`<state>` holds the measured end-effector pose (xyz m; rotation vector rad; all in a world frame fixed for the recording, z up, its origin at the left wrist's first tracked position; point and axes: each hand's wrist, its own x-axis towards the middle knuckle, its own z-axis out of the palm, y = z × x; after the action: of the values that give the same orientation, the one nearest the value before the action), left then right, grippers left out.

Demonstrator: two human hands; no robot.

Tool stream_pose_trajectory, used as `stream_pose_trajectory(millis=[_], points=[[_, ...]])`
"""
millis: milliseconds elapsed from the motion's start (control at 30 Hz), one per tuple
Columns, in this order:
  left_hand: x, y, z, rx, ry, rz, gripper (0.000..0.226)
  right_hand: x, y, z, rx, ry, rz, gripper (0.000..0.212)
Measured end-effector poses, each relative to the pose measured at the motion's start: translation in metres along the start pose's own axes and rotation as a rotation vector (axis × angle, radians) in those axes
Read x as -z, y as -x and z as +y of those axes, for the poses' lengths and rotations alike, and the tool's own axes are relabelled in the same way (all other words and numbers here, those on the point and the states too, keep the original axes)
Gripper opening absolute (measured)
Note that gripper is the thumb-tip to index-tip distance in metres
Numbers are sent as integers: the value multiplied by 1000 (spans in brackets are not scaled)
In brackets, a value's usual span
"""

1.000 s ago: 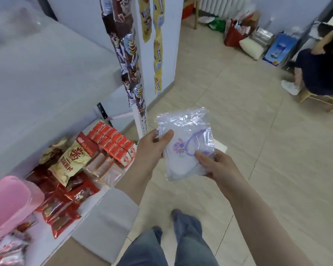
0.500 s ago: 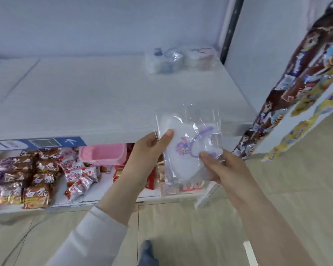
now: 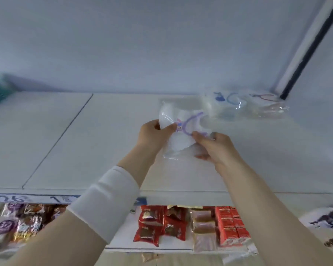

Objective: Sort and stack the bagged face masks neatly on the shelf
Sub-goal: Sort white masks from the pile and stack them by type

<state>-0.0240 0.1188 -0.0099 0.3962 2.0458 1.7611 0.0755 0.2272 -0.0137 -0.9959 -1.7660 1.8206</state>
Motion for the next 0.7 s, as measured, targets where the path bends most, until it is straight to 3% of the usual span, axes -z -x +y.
stream_pose_trajectory(millis=[167,267,400,500,700], points=[[-1,-77,9,33,-86,-10,24,-33,-64,-17,118,285,165,23],[-8,-117,13,60,-104,-12,29,-44,-101,-21,155,504,272,48],[-15,-155,10,86,-179,-15,27,-57,-133,-16,87,485,317,50],[-20,-176,6,105,-215,11,40,-66,-136,-11,126,432,351,43],[-27,-192,9,121,-213,-8,31,-80,-110,4,175,111,325,72]])
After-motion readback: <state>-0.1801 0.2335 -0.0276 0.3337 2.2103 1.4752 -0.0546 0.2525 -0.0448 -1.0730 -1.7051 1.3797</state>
